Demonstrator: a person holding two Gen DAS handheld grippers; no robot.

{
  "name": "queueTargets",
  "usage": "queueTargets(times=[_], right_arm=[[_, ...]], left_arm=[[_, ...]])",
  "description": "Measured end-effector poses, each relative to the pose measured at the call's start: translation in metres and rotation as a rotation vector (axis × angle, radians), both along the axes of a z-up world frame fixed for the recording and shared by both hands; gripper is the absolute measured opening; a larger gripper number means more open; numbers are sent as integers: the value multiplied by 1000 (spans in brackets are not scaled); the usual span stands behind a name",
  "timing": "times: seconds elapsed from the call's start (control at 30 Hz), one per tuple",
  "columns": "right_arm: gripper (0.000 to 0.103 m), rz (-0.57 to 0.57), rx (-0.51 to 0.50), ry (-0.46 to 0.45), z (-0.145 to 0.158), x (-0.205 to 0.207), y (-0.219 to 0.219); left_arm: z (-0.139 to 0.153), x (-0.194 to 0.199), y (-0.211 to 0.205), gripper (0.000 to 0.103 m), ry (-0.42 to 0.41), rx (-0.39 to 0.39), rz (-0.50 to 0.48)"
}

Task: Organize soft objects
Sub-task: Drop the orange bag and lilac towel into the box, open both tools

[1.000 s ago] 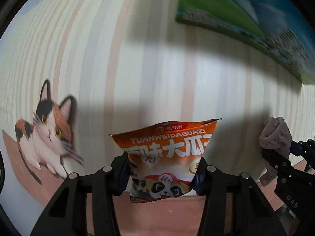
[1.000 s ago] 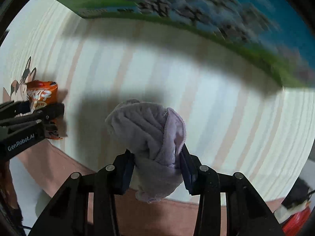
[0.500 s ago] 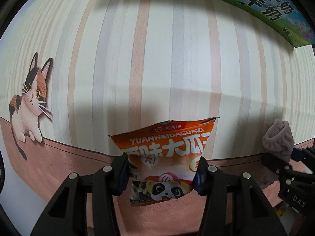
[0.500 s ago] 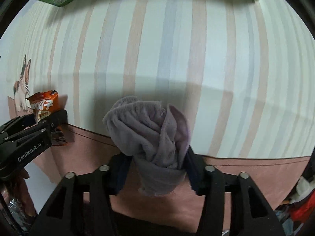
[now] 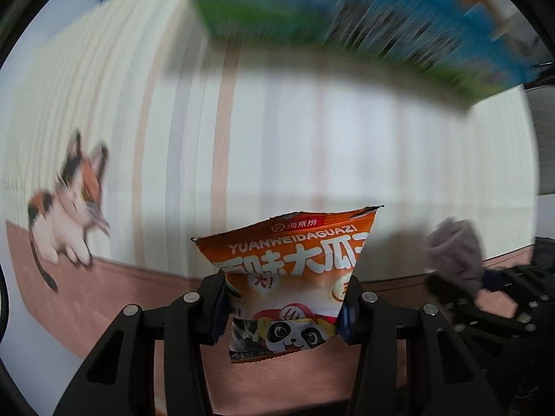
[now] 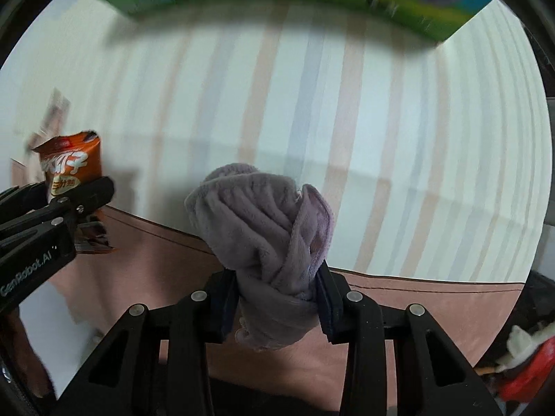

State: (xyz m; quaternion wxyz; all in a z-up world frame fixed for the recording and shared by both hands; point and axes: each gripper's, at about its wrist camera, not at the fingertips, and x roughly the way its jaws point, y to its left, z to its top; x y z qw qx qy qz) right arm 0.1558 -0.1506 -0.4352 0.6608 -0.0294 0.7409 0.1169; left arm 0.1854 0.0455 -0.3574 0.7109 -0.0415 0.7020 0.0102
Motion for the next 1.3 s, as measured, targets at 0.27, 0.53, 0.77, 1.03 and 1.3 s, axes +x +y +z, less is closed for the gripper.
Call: queueTargets(times=[0.27,0.53,0.77,1.03,1.3], right_arm=[[40,-60,135,-230,136,72,-36],[40,-167,73,-338,182,208,-20],[40,-203,-35,-255,131,309,-18],[41,-229,-122,-200,93,354,-15],[93,-228,-100,-164,97,363,-11]], left_arm=[[138,86,-17,45,-226,-34,-99],[148,213,3,45,-219,119,-140],[89,290,18,45,-60,206,-173],[41,330,25,47,29,262,-162],[35,339,37,74,41,212,-106]])
